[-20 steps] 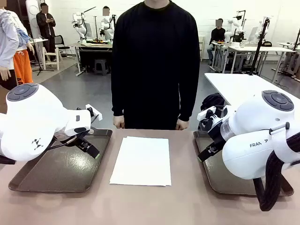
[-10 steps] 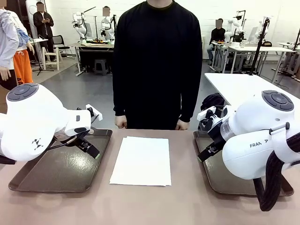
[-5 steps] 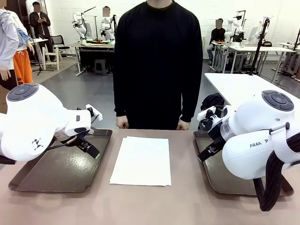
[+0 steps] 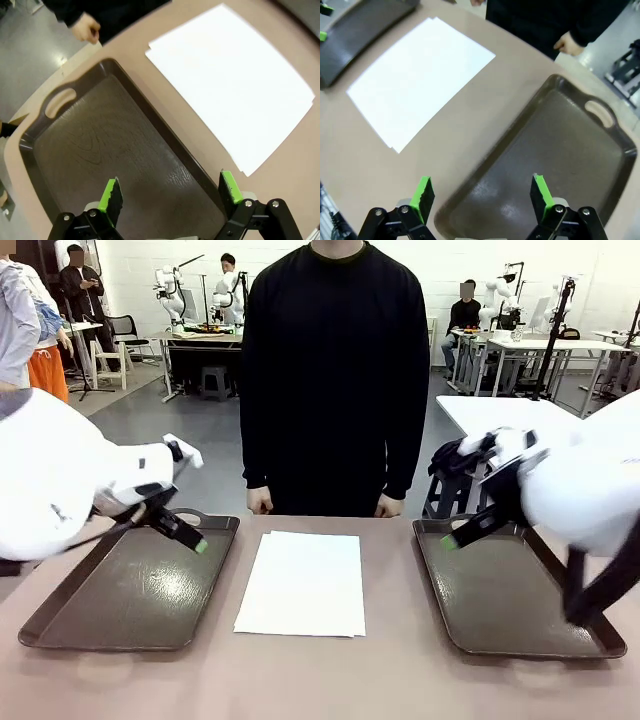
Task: Sort the A4 documents.
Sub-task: Receive the A4 Paper.
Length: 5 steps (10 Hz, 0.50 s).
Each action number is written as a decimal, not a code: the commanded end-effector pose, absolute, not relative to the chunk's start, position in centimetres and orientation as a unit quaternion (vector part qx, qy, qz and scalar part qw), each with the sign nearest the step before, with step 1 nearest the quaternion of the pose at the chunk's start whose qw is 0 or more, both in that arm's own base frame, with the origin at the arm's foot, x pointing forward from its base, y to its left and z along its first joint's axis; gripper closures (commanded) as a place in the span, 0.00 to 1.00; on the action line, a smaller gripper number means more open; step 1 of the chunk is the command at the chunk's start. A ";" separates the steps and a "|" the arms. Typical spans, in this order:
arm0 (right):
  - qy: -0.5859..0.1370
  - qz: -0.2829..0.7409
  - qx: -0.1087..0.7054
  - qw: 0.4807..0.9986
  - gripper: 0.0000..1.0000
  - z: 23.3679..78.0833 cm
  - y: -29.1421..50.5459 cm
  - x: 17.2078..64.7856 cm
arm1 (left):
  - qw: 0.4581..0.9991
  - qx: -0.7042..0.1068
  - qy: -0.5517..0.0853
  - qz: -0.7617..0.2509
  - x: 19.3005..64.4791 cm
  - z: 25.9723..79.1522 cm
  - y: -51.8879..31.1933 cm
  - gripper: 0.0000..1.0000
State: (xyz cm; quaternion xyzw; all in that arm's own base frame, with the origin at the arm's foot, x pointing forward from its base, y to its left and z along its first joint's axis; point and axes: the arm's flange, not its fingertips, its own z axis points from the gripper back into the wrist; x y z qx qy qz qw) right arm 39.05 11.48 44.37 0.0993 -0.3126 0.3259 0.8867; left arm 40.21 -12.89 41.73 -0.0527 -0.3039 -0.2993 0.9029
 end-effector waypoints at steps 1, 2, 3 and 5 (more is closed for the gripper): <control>-0.324 0.338 0.125 0.875 0.00 45.1 4.8 33.9 | 0.879 -0.106 -0.320 -0.337 35.7 43.9 -7.8 0.00; -0.331 0.344 0.130 0.869 0.00 46.1 3.0 32.8 | 0.866 -0.124 -0.329 -0.357 34.7 45.1 -6.3 0.00; -0.342 0.358 0.150 0.856 0.00 47.2 1.6 31.5 | 0.854 -0.136 -0.336 -0.373 33.8 46.3 -5.0 0.00; -0.352 0.366 0.158 0.847 0.00 49.0 -0.4 29.2 | 0.837 -0.158 -0.351 -0.389 32.3 48.1 -2.2 0.00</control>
